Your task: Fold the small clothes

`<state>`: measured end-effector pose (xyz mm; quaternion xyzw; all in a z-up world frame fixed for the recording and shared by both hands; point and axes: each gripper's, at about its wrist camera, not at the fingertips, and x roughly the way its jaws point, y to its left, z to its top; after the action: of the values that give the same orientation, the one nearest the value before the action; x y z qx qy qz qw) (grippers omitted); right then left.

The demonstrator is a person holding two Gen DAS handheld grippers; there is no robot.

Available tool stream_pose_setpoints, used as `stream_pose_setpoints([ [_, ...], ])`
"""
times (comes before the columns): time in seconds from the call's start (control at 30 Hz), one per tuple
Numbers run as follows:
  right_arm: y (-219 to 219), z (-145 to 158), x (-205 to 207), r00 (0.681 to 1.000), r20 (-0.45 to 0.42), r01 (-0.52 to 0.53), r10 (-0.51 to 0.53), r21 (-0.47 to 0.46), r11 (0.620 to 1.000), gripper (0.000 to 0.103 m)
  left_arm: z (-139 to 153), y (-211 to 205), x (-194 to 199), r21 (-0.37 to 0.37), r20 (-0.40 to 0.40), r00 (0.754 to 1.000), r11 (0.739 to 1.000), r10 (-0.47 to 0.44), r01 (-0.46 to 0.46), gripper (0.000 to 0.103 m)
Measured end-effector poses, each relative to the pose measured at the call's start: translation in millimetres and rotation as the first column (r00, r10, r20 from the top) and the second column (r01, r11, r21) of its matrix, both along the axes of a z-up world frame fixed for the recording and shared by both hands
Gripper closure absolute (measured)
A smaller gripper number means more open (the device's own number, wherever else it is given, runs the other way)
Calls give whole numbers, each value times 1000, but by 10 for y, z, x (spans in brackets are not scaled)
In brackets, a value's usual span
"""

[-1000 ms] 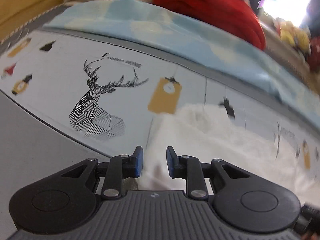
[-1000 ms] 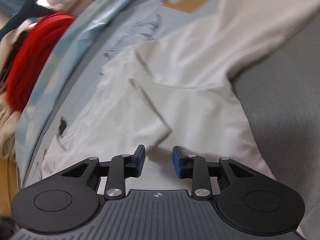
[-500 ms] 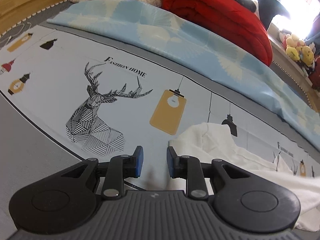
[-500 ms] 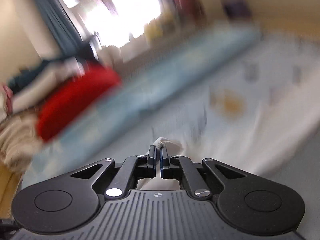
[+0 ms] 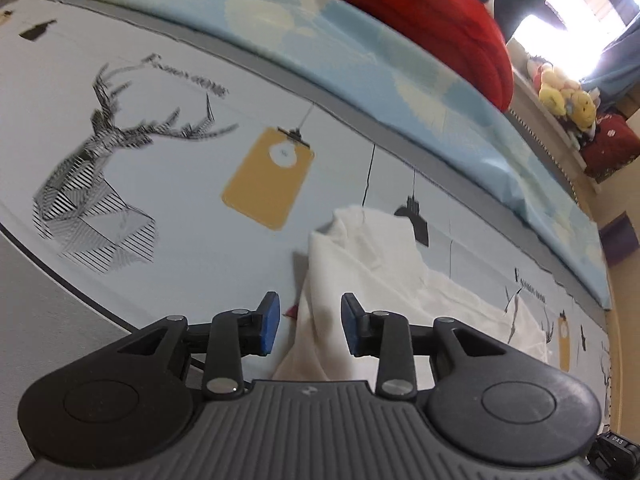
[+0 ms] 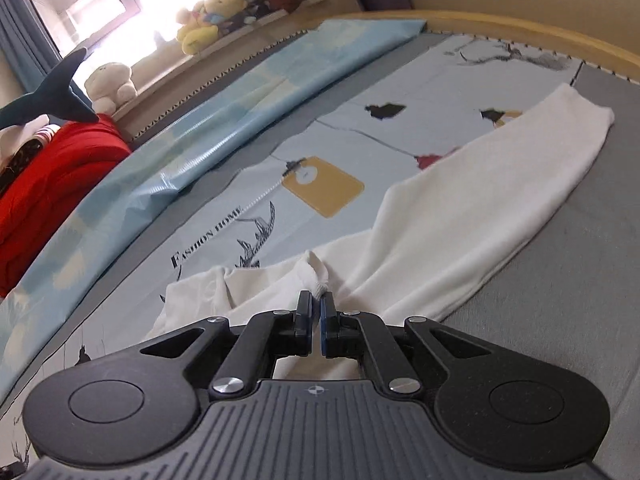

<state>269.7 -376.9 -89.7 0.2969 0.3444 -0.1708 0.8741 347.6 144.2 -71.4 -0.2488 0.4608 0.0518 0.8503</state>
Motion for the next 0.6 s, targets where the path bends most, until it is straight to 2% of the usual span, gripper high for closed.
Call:
stream_pose_setpoints([
  [0.1,-5,-4,9,1000,-25,0,0,4,1000,100,-57,-32,60,34,6,1000,999,8,-8,66],
  [0.23,38,-6,2,999,-39,-11,12,11,1000,100,-121,-32,172,-6,18,1000,1000,11,-11,66],
  [0.4,56,-3,61,999,-45,-16,16,1,1000,100,-208,-130,261,-4,19,1000,1000,-23,23,66],
  [0.43,52,-3,66,999,-44,-14,15,3,1000,100,-220,-138,278,3,20,999,1000,-29,29,79],
  [0.47,52,-6,73,999,-45,-15,15,0,1000,100,-219,-140,297,19,24,999,999,-38,38,100],
  [0.53,55,-20,89,999,-49,-17,17,0,1000,100,-140,-132,286,53,58,996,997,-61,58,100],
  [0.6,63,-27,102,999,-50,-21,21,3,1000,100,60,-89,229,118,134,989,992,-56,40,100],
])
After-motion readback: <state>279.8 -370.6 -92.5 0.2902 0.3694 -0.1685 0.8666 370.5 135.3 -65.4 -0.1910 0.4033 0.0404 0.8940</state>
